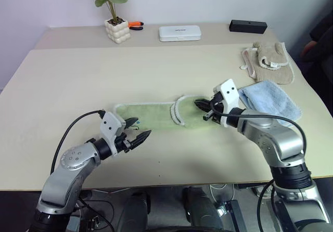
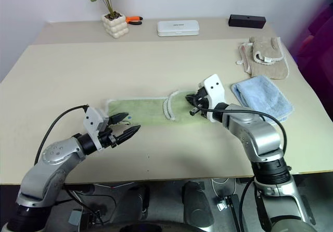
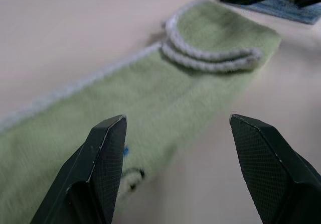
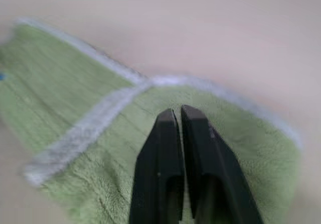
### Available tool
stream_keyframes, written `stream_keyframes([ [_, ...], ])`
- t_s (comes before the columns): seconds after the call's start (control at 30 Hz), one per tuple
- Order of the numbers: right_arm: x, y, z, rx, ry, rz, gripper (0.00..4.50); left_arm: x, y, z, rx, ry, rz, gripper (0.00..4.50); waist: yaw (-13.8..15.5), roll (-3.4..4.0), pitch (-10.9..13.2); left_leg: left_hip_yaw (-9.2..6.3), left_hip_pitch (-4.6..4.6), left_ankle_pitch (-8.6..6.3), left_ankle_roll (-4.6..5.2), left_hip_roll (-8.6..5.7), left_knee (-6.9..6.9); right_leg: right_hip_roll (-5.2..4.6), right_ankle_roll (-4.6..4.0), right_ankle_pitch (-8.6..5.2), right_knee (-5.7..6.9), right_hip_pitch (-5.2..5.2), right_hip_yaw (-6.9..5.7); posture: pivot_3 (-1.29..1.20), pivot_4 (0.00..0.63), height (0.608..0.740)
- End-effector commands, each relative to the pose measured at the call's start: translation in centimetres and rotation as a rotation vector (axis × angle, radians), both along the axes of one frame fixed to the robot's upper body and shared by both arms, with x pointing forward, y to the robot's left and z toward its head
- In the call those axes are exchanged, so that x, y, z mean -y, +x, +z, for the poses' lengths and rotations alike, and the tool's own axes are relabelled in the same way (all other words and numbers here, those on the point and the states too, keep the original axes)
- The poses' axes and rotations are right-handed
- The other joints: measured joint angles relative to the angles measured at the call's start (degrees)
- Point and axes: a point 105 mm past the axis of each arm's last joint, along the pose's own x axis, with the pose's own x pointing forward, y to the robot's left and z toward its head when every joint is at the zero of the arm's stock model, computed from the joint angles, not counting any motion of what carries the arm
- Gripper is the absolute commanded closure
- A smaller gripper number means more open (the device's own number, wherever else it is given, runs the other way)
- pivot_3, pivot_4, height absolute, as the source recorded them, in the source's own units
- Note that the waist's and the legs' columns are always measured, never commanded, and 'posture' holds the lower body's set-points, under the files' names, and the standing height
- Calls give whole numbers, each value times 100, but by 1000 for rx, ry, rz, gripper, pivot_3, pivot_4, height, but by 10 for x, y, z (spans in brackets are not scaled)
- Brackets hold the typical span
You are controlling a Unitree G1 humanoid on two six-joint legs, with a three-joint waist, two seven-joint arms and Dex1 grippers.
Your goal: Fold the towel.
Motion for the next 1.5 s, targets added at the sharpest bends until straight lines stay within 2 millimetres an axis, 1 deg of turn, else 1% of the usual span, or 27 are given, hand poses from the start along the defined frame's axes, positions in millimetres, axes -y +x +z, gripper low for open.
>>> stream_keyframes([
  [0.03, -15, -1, -33, -15, -69, 59, 4461, -5, -9, 3, -26, -54, 53, 1139, 6, 0, 0, 1, 1, 0, 0, 1, 1, 0, 0, 0, 0, 1, 0, 0, 150, 737],
  [0.1, -11, 3, -45, -20, -110, 35, 4461, -7, -15, -3, -63, -61, 79, 1139, 10, 0, 0, 0, 1, 0, 0, 1, 3, 0, 0, 0, 2, 0, 0, 0, 150, 737],
  [0.17, -11, 3, -41, 6, -116, 53, 4461, -11, -22, -10, -100, -61, 112, 1139, 11, -11, -8, 3, 5, 0, 0, 1, 7, -1, -1, 0, 2, 7, 1, 0, 150, 737],
  [0.2, -12, 3, -35, 21, -101, 65, 4461, -12, -24, -13, -112, -65, 127, 1139, 11, -11, -8, 2, 6, 0, -1, 1, 8, 0, -2, 0, 0, 9, 1, 0, 150, 737],
  [0.23, -13, 2, -21, 48, -64, 90, 4461, -13, -28, -14, -132, -86, 152, 1139, 12, -10, -7, 2, 6, 0, -1, 1, 9, -1, -5, -2, 0, 10, 1, 0, 150, 737],
  [0.27, -14, 1, -11, 66, -38, 108, 4461, -13, -30, -15, -145, -101, 169, 1139, 13, -11, -7, 3, 6, 0, -1, 1, 8, -1, -8, -3, 1, 9, 1, 0, 150, 737],
  [0.3, -15, 1, 1, 98, -24, 128, 4236, -15, -32, -17, -164, -117, 192, 1139, 18, -11, -7, 2, 5, 0, -1, 1, 8, 0, -9, -4, 0, 8, 1, 0, 150, 737],
  [0.33, -16, -2, 20, 154, -17, 171, 3943, -14, -34, -16, -185, -161, 215, 898, 21, -9, -4, 2, 4, 0, -1, 1, 7, -1, -9, -4, 0, 9, 1, 0, 150, 737],
  [0.37, -19, -7, 35, 201, -18, 216, 3613, -15, -36, -16, -206, -205, 241, 606, 22, -6, 0, 2, 1, 0, -1, 1, 8, -1, -8, -4, 0, 7, 1, 0, 150, 737],
  [0.43, -24, -16, 57, 264, -32, 296, 2668, -17, -37, -14, -248, -294, 296, 0, 23, -7, 1, 1, -1, 0, -1, 1, 9, -3, -2, 0, 0, 5, 1, 0, 150, 737],
  [0.47, -27, -21, 62, 278, -39, 327, 2117, -18, -37, -13, -261, -328, 313, 0, 22, -8, 1, -1, -1, 0, -1, 1, 8, -2, -2, 0, 0, 5, 0, 0, 150, 737],
  [0.53, -33, -29, 68, 305, -65, 389, 1207, -23, -34, -13, -298, -412, 381, 0, 22, -13, -2, -2, 4, 0, -1, 3, 5, 1, -2, -1, 0, 7, -1, 0, 150, 737],
  [0.57, -36, -33, 70, 318, -78, 415, 630, -27, -32, -14, -320, -450, 415, 0, 24, -14, -3, -3, 5, 0, -1, 5, 5, 3, -3, -1, -1, 8, -2, 0, 150, 737],
  [0.6, -39, -35, 71, 328, -87, 435, 219, -30, -30, -18, -348, -477, 455, 0, 25, -14, -3, -4, 5, 0, -1, 5, 6, 3, -3, -1, -1, 8, -4, 0, 150, 737],
  [0.63, -42, -37, 71, 334, -93, 449, 37, -35, -26, -22, -376, -495, 498, 0, 25, -14, -3, -4, 4, 0, -1, 5, 7, 3, -2, -1, -1, 8, -4, 0, 150, 737],
  [0.7, -46, -39, 68, 340, -101, 462, 37, -40, -17, -26, -425, -571, 566, 0, 39, -15, -4, -3, 4, 0, -1, 4, 9, 1, -2, 0, 1, 8, -3, 0, 150, 737],
  [0.83, -49, -42, 60, 339, -111, 467, 37, -42, -2, -25, -503, -738, 631, 0, 74, -16, -5, -4, 5, 0, -2, 3, 15, 1, -3, 1, 0, 15, -4, 0, 150, 737],
  [0.93, -51, -45, 59, 340, -107, 471, 37, -40, 6, -27, -554, -791, 654, 0, 110, -15, -6, -3, 6, 0, -2, 3, 15, 1, -3, 2, 0, 15, -4, 0, 150, 737],
  [1.03, -55, -49, 57, 337, -97, 476, 37, -40, 24, -28, -592, -878, 704, 0, 164, -10, -9, -2, 10, 1, -3, 3, 15, 2, -7, 3, 0, 17, -3, 0, 150, 737],
  [1.07, -56, -51, 55, 336, -99, 477, 0, -41, 28, -27, -596, -902, 722, 513, 186, -11, -10, -2, 11, 1, -3, 3, 16, 3, -8, 3, 0, 18, -3, 0, 150, 737],
  [1.1, -56, -52, 53, 334, -104, 477, 0, -42, 33, -25, -591, -924, 734, 751, 194, -14, -11, -3, 11, 2, -4, 3, 16, 3, -10, 3, 0, 20, -4, 0, 150, 737],
  [1.17, -56, -54, 50, 332, -115, 476, 0, -43, 37, -22, -584, -941, 739, 1737, 194, -15, -12, -3, 10, 2, -5, 2, 16, 3, -12, 2, -4, 22, -4, 0, 150, 737],
  [1.3, -55, -58, 46, 324, -125, 469, 0, -46, 41, -15, -555, -948, 736, 3928, 192, -16, -11, -3, 4, 2, -6, 2, 11, 3, -9, 4, -17, 19, -4, 0, 150, 737],
  [1.33, -54, -59, 45, 321, -126, 465, 0, -49, 43, -12, -537, -960, 738, 4324, 192, -16, -12, -3, 4, 2, -6, 1, 10, 3, -9, 4, -17, 18, -4, 0, 150, 737],
  [1.37, -54, -60, 44, 318, -127, 462, 0, -53, 43, -8, -517, -970, 742, 4461, 187, -16, -11, -3, 5, 2, -6, 2, 9, 2, -10, 4, -17, 18, -4, 0, 150, 737],
  [1.43, -52, -60, 44, 314, -131, 454, 0, -62, 45, 2, -459, -986, 743, 4461, 172, -17, -11, -3, 5, 2, -6, 2, 9, 4, -15, 4, -18, 18, -4, 0, 150, 737],
  [1.5, -49, -60, 42, 309, -141, 442, 0, -84, 45, 20, -334, -941, 752, 4461, 169, -20, -9, -3, 5, 2, -6, 2, 7, 4, -15, 4, -22, 17, -4, 0, 150, 737],
])
